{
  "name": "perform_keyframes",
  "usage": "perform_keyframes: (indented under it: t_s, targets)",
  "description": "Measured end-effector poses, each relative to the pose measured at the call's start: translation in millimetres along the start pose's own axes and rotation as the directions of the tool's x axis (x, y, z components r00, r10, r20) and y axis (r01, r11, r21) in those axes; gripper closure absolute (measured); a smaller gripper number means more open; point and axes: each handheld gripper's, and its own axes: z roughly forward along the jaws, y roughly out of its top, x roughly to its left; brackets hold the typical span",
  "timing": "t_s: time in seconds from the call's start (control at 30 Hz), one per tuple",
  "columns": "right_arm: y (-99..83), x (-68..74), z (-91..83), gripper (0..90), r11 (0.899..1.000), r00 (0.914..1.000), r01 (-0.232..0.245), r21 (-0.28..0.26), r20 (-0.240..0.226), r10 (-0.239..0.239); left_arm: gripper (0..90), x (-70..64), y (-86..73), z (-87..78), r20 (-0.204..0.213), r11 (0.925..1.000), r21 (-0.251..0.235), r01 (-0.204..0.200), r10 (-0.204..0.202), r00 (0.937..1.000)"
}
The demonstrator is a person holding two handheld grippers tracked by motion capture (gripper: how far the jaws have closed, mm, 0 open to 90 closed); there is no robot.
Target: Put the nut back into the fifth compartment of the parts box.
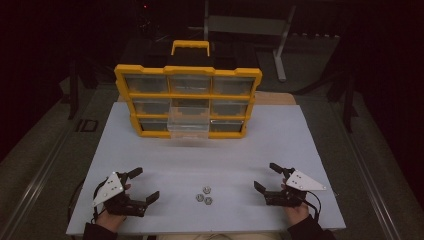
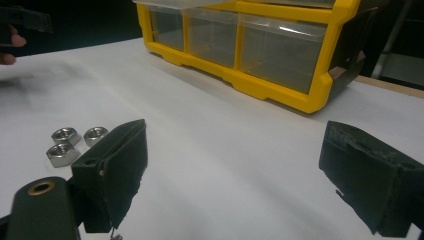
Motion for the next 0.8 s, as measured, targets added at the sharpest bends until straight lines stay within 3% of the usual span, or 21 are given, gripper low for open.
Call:
perform_keyframes:
  t_s: [0.53,0.8]
  targets:
    - [0.3,-1.8,-4.6,12.2,1.000,1.0000,-0.001,-0.006,-0.001,0.001,0.0,-2.0,1.4,2.1,-0.015,0.9991,0.040,-0.011,0.011,0.9998]
    - [0.7,-1.3,-3.7,12.2,1.000,1.0000,0.008,-0.004,-0.002,-0.008,0.0,-2.0,4.9,-0.5,-0.019,0.9997,0.021,-0.010,0.010,0.9998]
